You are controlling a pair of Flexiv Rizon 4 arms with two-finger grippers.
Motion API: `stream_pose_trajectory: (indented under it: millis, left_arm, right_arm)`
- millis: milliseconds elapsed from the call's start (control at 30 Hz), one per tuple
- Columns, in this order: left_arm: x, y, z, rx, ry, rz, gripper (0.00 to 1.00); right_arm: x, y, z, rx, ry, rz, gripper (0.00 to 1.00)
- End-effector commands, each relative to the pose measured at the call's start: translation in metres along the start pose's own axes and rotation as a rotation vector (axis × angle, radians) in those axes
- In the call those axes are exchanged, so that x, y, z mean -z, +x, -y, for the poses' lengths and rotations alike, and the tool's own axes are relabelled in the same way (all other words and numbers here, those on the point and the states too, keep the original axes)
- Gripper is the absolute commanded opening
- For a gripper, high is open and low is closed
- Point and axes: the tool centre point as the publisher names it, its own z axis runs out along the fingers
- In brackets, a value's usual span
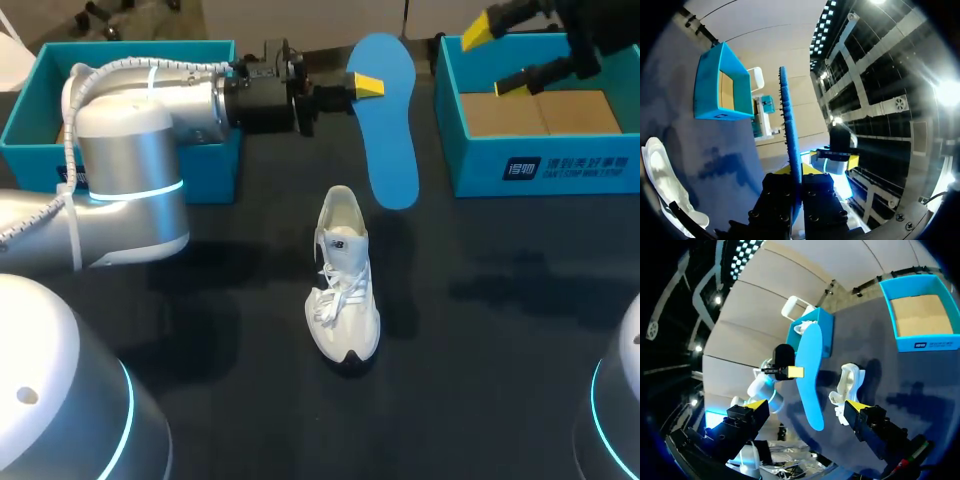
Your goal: Take the shoe out of the shoebox, open the shoe tongue, remove and reinsert the insole, then place the shoe into the shoebox
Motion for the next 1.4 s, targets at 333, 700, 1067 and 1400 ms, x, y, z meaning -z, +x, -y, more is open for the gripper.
stream_pose_trajectory:
  millis: [333, 700, 1067, 1400]
  left_arm:
    - [0.000, -0.001, 0.000, 0.000, 0.001, -0.002, 0.00]
    - [0.000, -0.001, 0.000, 0.000, 0.001, -0.002, 0.00]
    - [0.000, -0.001, 0.000, 0.000, 0.001, -0.002, 0.00]
    - [0.000, -0.001, 0.000, 0.000, 0.001, -0.002, 0.00]
  right_arm:
    - [-0.014, 0.051, -0.002, 0.043, -0.051, 0.336, 1.00]
    - [-0.018, 0.064, 0.002, 0.025, -0.025, 0.437, 1.00]
    - [-0.020, 0.068, -0.002, 0.059, -0.027, 0.499, 1.00]
    - [-0.042, 0.072, -0.006, 0.086, 0.011, 0.609, 1.00]
